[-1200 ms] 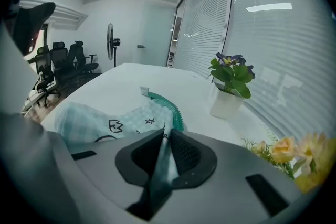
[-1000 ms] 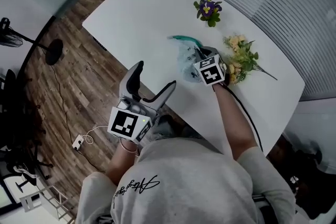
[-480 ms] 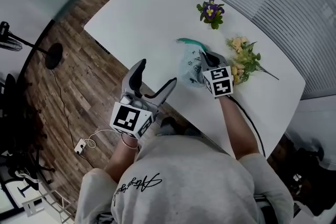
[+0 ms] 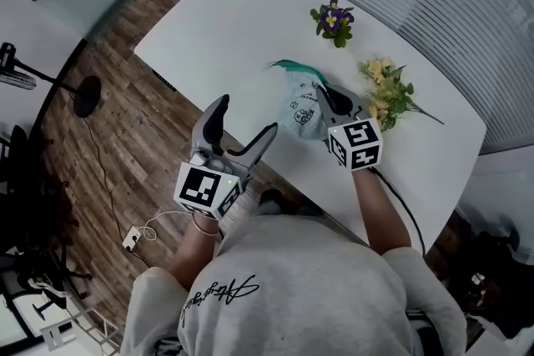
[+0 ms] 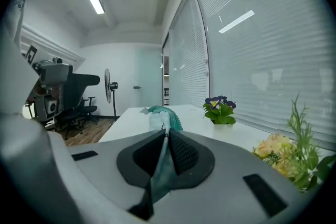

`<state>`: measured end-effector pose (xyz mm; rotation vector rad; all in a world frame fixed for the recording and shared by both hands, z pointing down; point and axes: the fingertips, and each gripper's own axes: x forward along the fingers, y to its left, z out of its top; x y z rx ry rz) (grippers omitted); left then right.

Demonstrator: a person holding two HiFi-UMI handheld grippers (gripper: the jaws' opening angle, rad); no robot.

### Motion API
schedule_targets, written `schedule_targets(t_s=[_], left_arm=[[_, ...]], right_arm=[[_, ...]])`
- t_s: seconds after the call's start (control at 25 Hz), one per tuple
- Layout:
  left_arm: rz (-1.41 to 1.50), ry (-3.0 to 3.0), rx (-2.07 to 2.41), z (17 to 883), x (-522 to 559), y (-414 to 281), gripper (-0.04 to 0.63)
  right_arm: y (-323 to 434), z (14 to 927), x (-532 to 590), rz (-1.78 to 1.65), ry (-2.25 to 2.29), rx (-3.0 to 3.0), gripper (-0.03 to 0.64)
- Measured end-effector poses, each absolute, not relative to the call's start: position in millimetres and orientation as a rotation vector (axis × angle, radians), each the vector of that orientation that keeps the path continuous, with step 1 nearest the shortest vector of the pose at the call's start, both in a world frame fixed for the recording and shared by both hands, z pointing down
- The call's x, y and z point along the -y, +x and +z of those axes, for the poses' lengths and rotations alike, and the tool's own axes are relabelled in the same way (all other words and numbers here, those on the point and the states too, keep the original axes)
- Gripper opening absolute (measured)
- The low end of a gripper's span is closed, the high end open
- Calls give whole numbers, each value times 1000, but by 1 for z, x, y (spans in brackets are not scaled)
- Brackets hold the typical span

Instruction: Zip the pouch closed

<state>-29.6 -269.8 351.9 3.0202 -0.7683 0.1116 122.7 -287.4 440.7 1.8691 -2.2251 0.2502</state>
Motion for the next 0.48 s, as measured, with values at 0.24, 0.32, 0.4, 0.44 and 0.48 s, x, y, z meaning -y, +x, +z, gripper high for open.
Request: schedule_targets(t_s=[0.24, 0.32, 0.4, 0.44, 0.48], left_arm=[[107, 3022, 757, 355, 272, -31, 410], [103, 3022, 761, 353, 273, -33, 410], [101, 3026, 764, 351, 275, -34, 410], [100, 3028, 767, 350, 276, -35, 409], [99, 3028, 770, 350, 277, -36, 408]], right_arm=[[116, 414, 273, 211, 1894, 2288, 14], [111, 404, 268, 196, 1892, 2321, 14], [105, 391, 263, 179, 1887, 2378, 14], [102, 385, 261, 169, 1885, 2407, 14], [99, 380, 259, 157, 1882, 2432, 14]])
